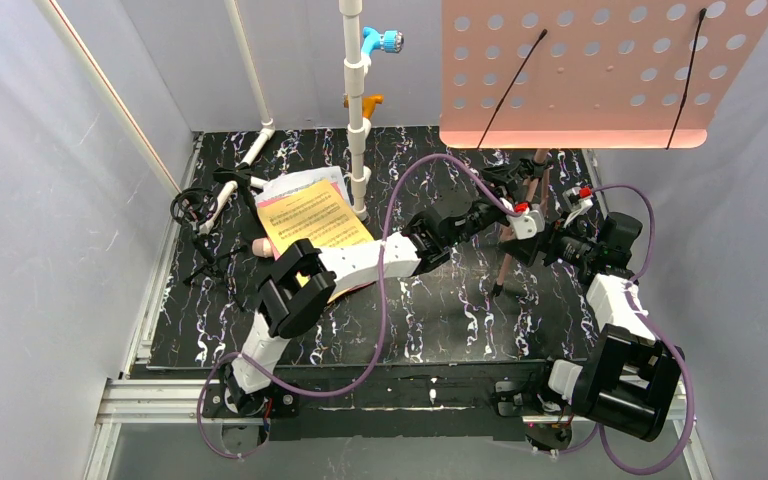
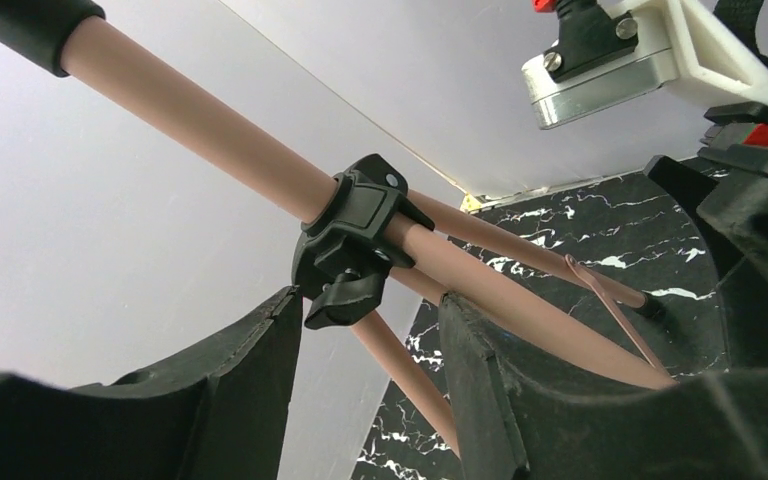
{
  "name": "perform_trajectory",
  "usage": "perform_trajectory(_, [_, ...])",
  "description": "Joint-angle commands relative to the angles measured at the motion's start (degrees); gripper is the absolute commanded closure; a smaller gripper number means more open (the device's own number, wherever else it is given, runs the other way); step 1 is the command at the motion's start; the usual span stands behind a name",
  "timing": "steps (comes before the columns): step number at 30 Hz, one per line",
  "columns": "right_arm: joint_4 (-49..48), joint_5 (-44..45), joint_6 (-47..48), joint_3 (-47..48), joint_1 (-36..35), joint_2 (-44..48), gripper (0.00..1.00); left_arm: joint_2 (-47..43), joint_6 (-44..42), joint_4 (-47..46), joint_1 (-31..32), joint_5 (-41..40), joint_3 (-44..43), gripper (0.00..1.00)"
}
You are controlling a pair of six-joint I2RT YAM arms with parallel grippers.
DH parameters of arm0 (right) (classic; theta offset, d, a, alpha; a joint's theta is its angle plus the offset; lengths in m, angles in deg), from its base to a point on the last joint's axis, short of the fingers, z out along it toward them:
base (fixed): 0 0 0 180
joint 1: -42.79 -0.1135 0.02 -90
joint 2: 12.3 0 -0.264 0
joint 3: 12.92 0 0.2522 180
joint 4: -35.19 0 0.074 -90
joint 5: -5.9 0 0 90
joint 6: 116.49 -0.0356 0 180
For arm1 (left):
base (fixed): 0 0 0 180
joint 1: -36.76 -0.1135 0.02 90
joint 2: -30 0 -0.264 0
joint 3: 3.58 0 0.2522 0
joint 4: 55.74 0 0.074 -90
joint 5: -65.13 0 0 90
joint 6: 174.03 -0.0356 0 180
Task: Pack up the instrument practice props
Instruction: Unscrew the knob on the music stand.
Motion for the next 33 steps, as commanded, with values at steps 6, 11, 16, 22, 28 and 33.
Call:
perform_trajectory(6, [-0.4, -0.8, 1.4, 2.6, -0.3, -0.2, 0.02, -0.1, 2.2, -0.3, -0.7, 0.3, -3.7, 0.61])
perform_trajectory(11, [-0.4, -0.7, 1.4, 2.5, -0.3, -0.2, 0.02, -0.4, 3.4, -0.4, -0.7, 0.1, -3.4, 0.74])
perform_trajectory(16, [-0.4, -0.8, 1.5, 2.5, -0.3, -0.2, 0.02, -1.4, 5.9, -0.5, -0.6, -0.3, -2.9, 0.79])
perform_trajectory(22, [-0.4, -0.7, 1.5, 2.5, -0.4, -0.2, 0.02, -2.4, 10.0, -0.6, -0.2, -2.5, -2.1, 0.97])
perform_trajectory(28, [-0.3, -0.7, 1.6, 2.5, -0.4, -0.3, 0.02, -3.7, 16.6, -0.5, 0.3, -5.8, -0.9, 1.00])
perform_trajectory(33, [-0.3, -0.7, 1.6, 2.5, -0.4, -0.4, 0.02, -5.6, 25.6, 0.8, 0.2, -8.7, 0.2, 1.00])
